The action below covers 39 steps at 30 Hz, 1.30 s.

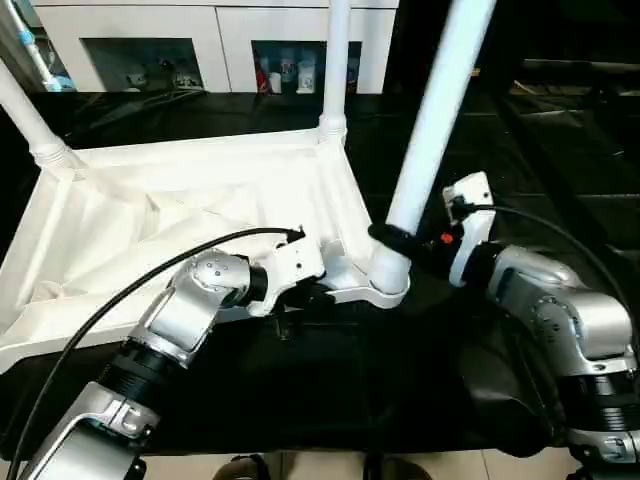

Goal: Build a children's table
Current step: Insert table leg to table base

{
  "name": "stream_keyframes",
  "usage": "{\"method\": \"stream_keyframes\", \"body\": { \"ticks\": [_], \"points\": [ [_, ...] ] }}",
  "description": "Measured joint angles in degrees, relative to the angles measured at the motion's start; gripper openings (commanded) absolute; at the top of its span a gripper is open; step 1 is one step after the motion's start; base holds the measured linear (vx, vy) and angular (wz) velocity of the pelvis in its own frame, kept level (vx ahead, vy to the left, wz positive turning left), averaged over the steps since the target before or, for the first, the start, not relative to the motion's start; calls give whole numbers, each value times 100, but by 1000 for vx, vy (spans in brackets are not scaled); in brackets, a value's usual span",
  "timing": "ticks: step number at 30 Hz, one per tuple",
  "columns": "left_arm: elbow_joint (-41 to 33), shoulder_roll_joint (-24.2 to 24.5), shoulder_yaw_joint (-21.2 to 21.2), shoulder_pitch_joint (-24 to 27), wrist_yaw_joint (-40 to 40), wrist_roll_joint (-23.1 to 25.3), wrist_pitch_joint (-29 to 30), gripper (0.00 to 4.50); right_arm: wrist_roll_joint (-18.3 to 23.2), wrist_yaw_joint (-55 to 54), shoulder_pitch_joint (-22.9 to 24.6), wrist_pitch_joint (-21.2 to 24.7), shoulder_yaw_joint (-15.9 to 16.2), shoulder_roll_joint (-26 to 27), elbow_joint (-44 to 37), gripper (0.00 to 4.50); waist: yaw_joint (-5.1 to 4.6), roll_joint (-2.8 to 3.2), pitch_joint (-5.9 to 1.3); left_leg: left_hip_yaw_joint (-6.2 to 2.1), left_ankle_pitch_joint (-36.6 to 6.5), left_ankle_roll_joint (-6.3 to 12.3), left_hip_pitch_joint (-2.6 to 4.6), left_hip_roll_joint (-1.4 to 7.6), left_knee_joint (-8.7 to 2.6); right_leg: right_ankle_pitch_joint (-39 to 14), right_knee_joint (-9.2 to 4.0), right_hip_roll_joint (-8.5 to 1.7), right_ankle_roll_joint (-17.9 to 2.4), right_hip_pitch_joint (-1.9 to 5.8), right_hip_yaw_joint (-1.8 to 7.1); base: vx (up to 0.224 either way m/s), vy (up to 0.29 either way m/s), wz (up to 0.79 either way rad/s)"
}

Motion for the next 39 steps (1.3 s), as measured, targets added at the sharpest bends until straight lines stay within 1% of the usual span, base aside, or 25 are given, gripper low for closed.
{"method": "stream_keyframes", "body": {
  "ticks": [3, 8, 13, 21, 25, 30, 35, 39],
  "points": [
    [-34, 21, 0, 0, -38, -29, 50, 0, -22, 78, -10, -55, 75, -47, 0, 186, -2, -4, -1, 0, 0, 0, 1, 1, -3, 0, 0, 0, 0, 0, -2, 0, 0, 0],
    [-38, 30, -1, 0, -48, -32, 59, 0, -17, 96, -12, -79, 80, -56, 19, 186, 2, -4, -1, 0, 0, 0, 1, 1, -10, -1, -2, 1, 1, -1, -3, 0, 0, 0],
    [-34, 32, -4, -1, -6, -18, 50, 0, -35, 99, -124, -140, 87, 12, 233, 186, -11, -6, 0, 0, 0, -1, 1, 1, -8, -1, -2, 1, 1, -1, -2, 0, 0, 0],
    [-35, 28, -24, -3, 44, 3, 32, 0, 13, 143, -67, -328, 8, 70, 373, 186, -5, -16, 4, 0, 0, -1, 2, 0, -9, -3, -7, 0, 5, -1, 0, 0, 0, 0],
    [-20, -13, -26, -11, 72, -1, 32, 0, 212, 130, 232, -515, -313, 225, 373, 185, 15, -21, 4, 0, -1, -1, 1, -3, -12, -8, -12, -1, 12, 2, 1, 0, 0, 0],
    [37, -49, -26, -23, 103, -10, 10, 0, 316, 92, 534, -803, -502, 375, 314, 185, 15, -17, 5, 0, -1, -2, 2, -5, -16, -25, -14, -2, 40, 3, 2, 0, 0, 0],
    [80, -75, -26, -36, 113, -29, -29, 0, 344, 73, 788, -1073, -522, 400, 176, 185, 23, -10, 4, -1, -1, -2, 4, -8, -30, -27, -17, -4, 44, 3, 2, 0, 0, 0],
    [127, -88, -27, -61, 113, -30, -48, 0, 319, 80, 989, -1418, -503, 458, 120, 185, 27, -6, 4, -1, -1, -2, 4, -11, -49, -31, -23, -5, 49, 3, 1, 0, 0, 0]
  ]
}}
